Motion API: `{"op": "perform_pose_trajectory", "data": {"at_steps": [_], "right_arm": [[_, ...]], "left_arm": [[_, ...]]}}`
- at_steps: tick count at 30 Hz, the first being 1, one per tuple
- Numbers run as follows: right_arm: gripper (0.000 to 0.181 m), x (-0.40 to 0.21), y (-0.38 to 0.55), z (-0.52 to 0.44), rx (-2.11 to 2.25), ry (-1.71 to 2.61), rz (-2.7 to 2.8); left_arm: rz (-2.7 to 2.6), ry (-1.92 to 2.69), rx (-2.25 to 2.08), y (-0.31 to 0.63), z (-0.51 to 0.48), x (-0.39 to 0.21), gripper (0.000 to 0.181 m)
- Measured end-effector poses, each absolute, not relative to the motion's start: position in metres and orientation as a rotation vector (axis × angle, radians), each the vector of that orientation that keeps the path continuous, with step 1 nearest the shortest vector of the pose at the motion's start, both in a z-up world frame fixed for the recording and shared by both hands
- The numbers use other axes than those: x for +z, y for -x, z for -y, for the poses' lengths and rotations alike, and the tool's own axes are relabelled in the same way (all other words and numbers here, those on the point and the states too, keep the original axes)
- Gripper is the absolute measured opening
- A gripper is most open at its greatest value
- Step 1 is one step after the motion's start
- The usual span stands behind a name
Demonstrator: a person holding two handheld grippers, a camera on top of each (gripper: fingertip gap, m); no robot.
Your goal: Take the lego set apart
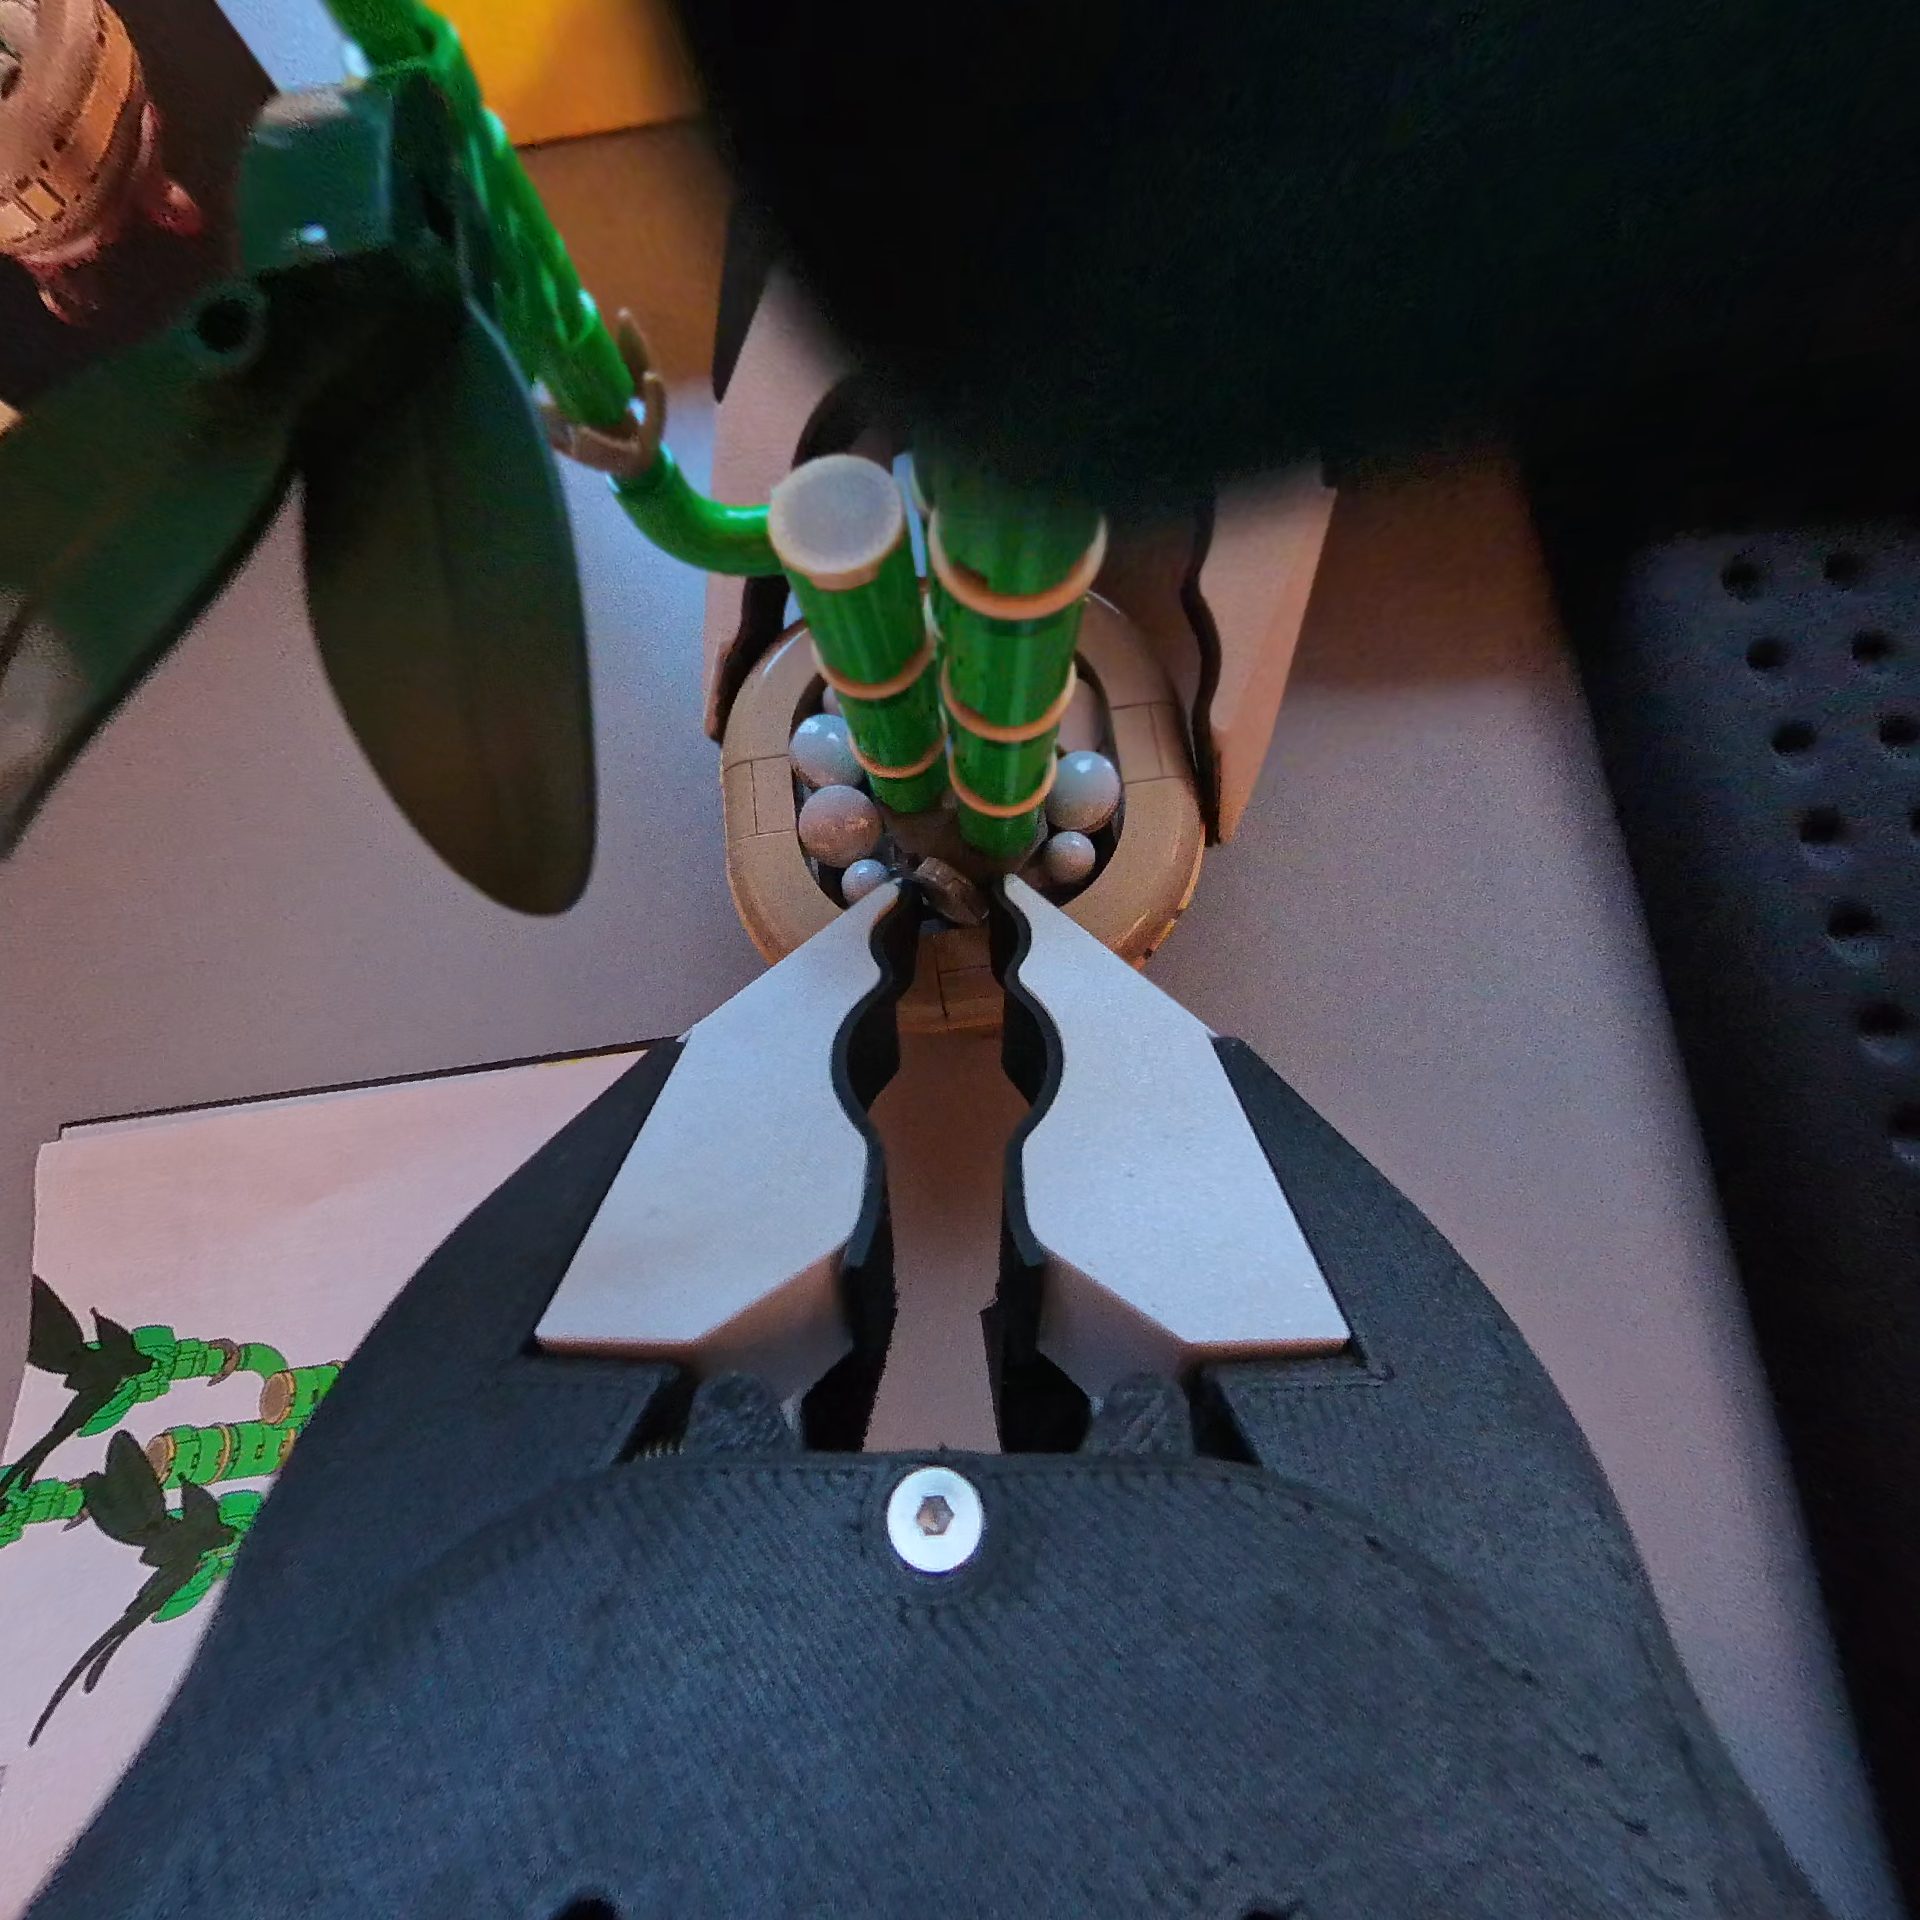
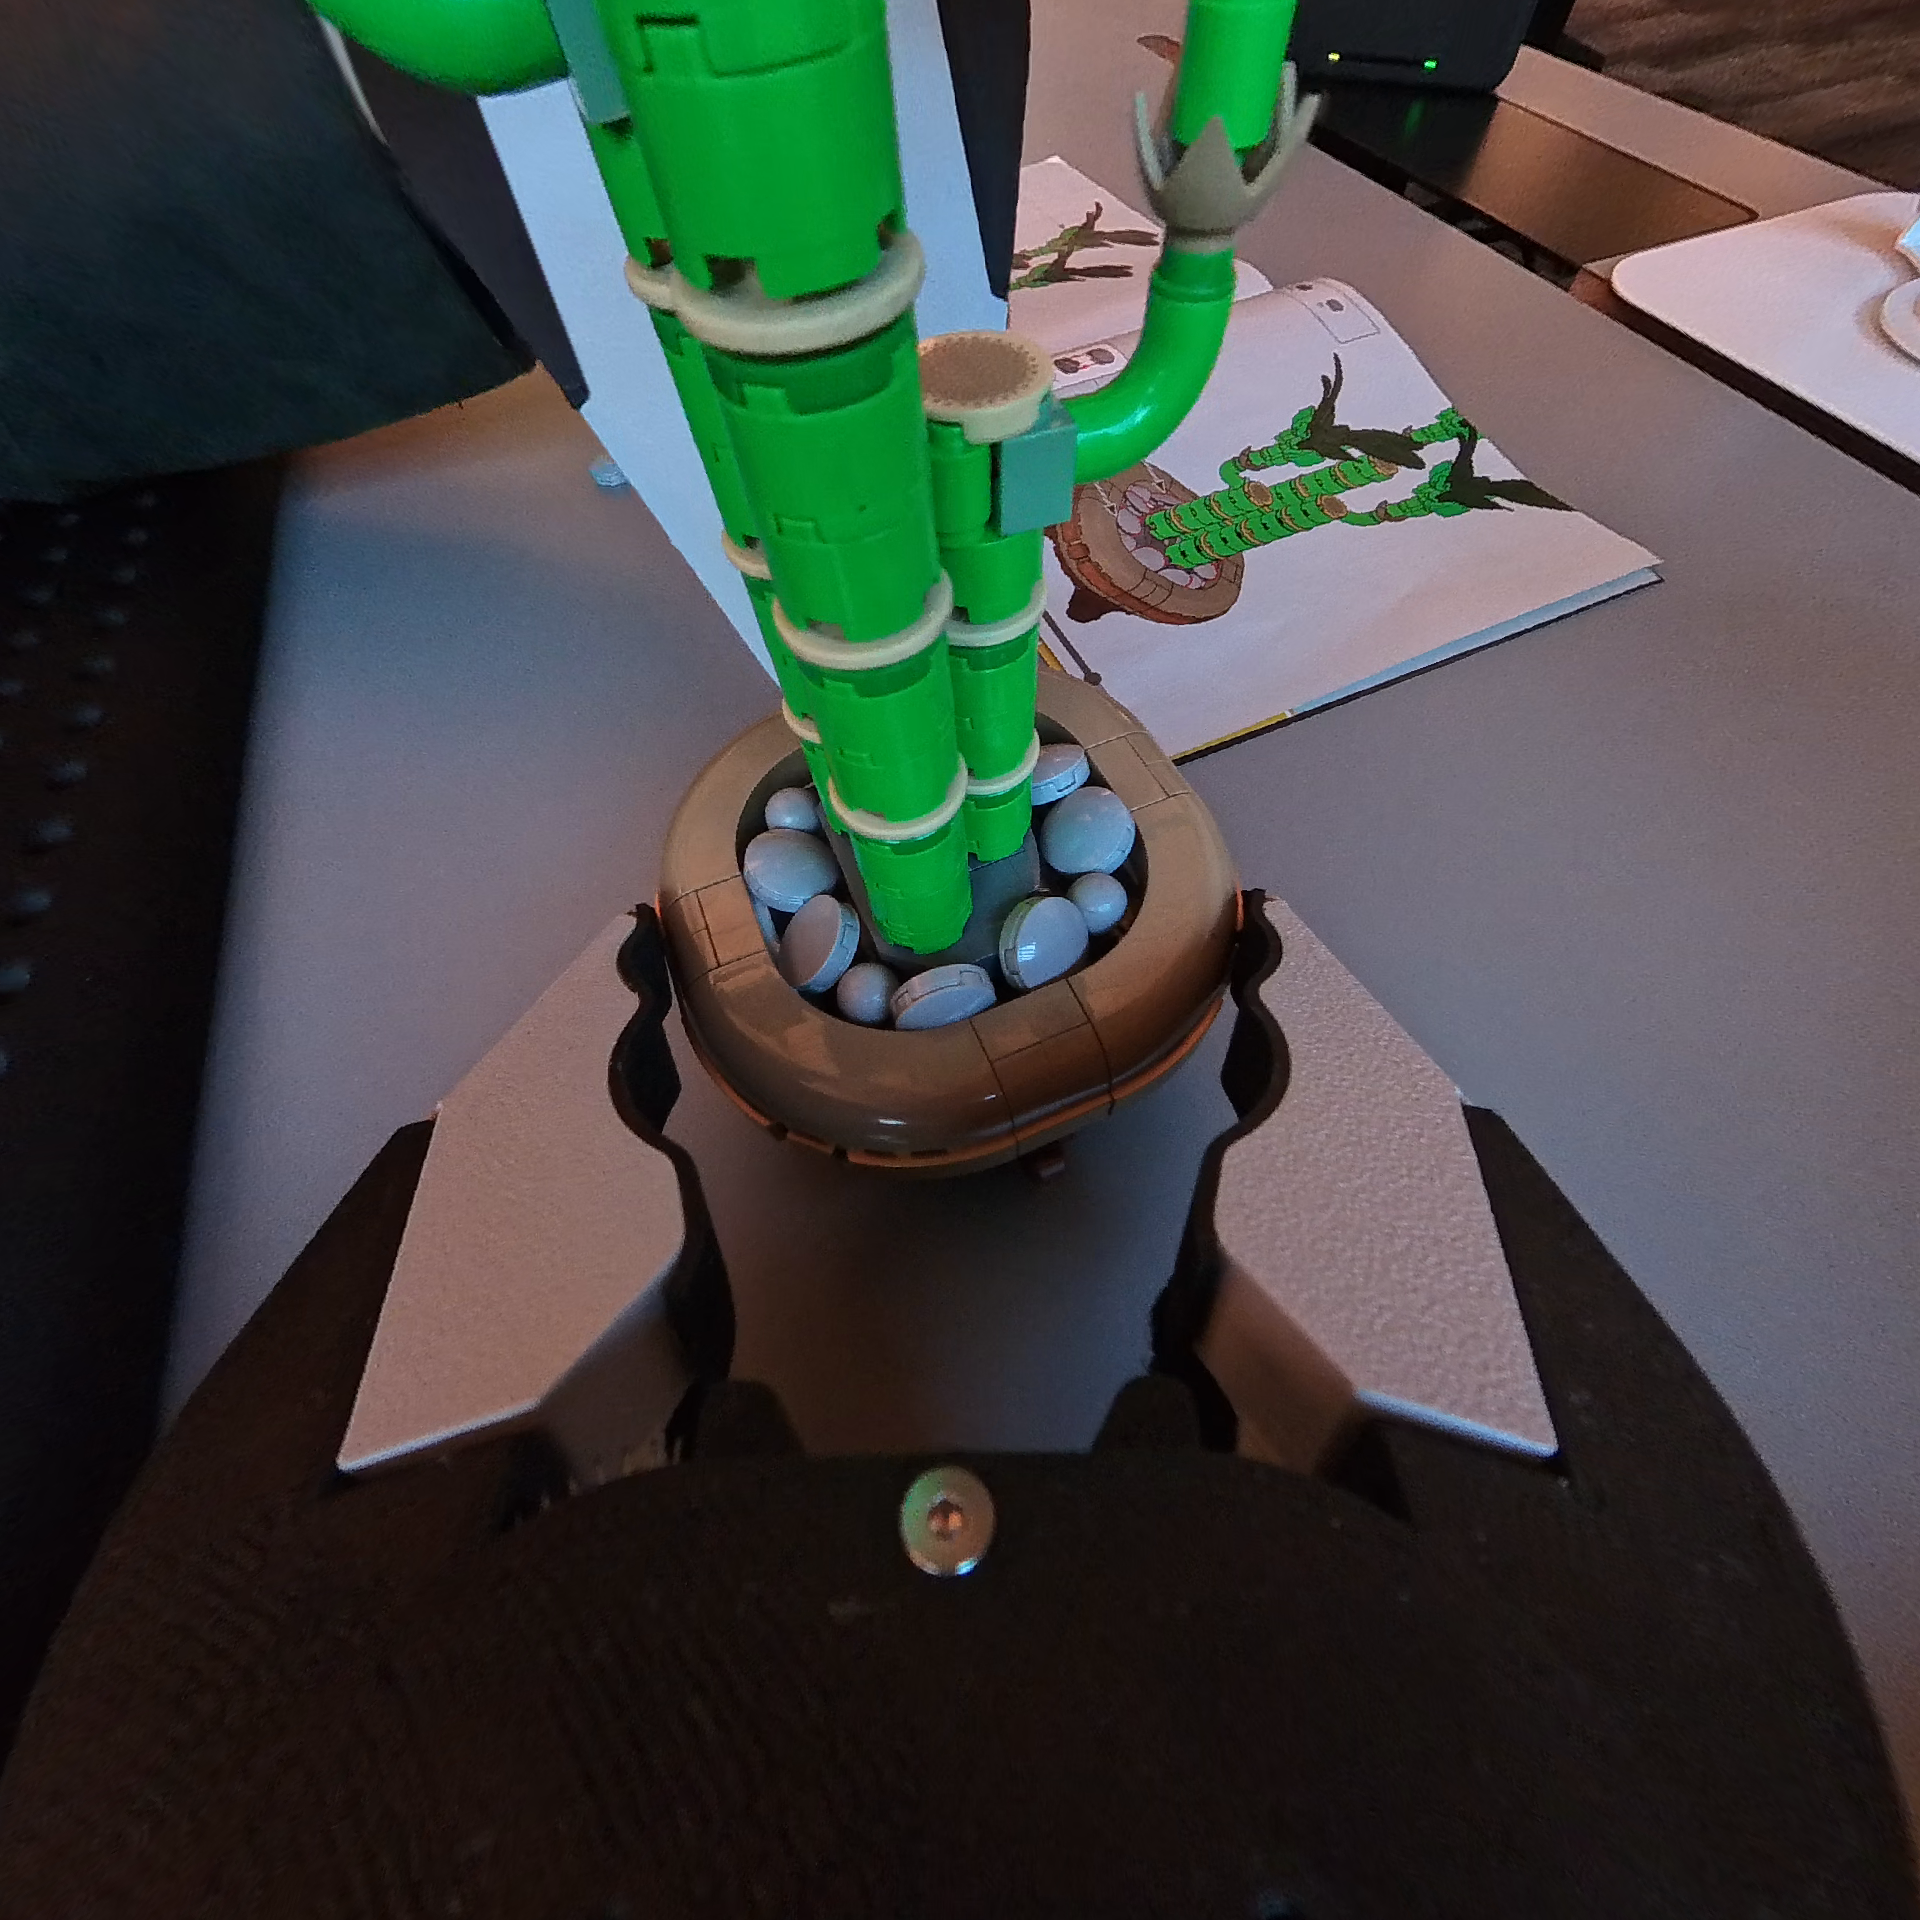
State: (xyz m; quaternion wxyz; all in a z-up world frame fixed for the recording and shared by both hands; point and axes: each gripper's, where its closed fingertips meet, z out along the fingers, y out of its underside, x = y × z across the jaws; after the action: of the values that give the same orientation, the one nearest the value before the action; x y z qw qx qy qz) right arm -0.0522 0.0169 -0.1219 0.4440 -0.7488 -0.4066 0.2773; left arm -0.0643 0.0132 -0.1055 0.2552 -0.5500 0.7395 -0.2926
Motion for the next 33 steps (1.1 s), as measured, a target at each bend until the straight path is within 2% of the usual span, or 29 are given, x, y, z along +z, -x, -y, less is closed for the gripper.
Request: {"op": "perform_pose_trajectory", "data": {"at_steps": [8,13,20,30,33], "right_arm": [[0.107,-0.122,0.052,-0.016,0.691,1.856,1.007],[0.107,-0.122,0.052,-0.016,0.689,1.856,1.005],[0.107,-0.122,0.052,-0.016,0.687,1.859,1.001],[0.107,-0.123,0.052,-0.016,0.687,1.868,0.993],[0.107,-0.123,0.052,-0.016,0.687,1.869,0.993]], "left_arm": [[-1.899,1.544,-0.912,0.077,-0.02,-0.084,0.011],[-2.018,1.687,-0.667,0.15,-0.026,-0.075,0.011],[-2.253,2.095,-0.049,0.261,-0.032,-0.128,0.011],[-2.331,2.236,-0.004,0.27,-0.02,-0.155,0.011],[-2.317,2.251,-0.012,0.269,-0.021,-0.158,0.018]]}}
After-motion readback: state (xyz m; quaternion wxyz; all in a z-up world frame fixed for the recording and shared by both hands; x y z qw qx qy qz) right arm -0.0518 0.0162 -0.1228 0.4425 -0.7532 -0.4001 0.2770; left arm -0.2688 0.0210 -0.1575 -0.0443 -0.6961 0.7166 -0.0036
